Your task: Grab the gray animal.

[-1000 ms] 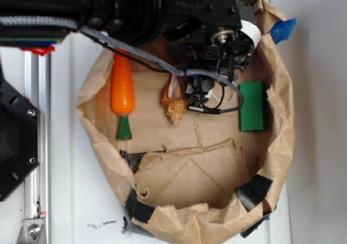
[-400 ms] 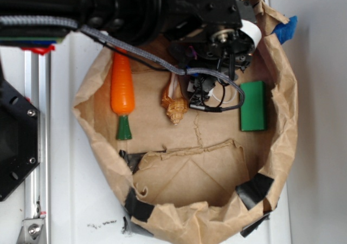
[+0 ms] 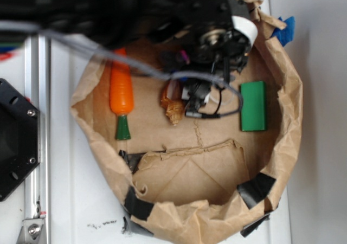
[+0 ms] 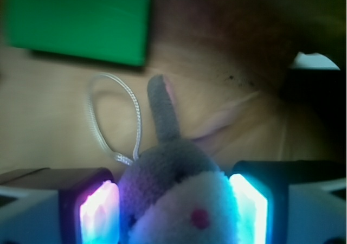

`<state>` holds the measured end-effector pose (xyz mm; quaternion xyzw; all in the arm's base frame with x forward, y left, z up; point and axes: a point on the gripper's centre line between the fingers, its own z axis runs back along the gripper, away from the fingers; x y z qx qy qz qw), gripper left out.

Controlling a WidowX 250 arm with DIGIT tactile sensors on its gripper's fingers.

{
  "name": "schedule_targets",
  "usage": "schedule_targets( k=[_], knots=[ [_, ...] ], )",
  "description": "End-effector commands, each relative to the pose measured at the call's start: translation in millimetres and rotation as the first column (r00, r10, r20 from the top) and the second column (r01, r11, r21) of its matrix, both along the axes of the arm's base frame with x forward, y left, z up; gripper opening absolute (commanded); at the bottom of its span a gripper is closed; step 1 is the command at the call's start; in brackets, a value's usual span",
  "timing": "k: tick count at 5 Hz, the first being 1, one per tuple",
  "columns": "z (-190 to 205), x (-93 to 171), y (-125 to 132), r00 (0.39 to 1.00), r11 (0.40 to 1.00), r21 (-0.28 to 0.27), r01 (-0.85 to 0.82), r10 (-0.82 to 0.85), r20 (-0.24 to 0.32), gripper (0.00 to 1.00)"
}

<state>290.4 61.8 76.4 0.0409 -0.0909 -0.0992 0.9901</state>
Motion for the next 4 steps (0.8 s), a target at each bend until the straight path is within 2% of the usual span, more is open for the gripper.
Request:
schedule_targets(
  k=[1,2,3,4],
  knots=[
    [101.0,-31.5,-41.3,0.994,0.994,-0.04,-0.103,0.104,0.044,0.0],
    [108.0,-34.4,-39.6,0.986,0.982,-0.086,-0.166,0.162,-0.049,0.0],
    [98.8,-36.7,-37.5,0.979,0.975,-0.113,-0.192,0.181,-0.098,0.0],
    [97.9,-35.8,-38.3,0.98,0.972,-0.139,-0.188,0.175,-0.097,0.0]
  ],
)
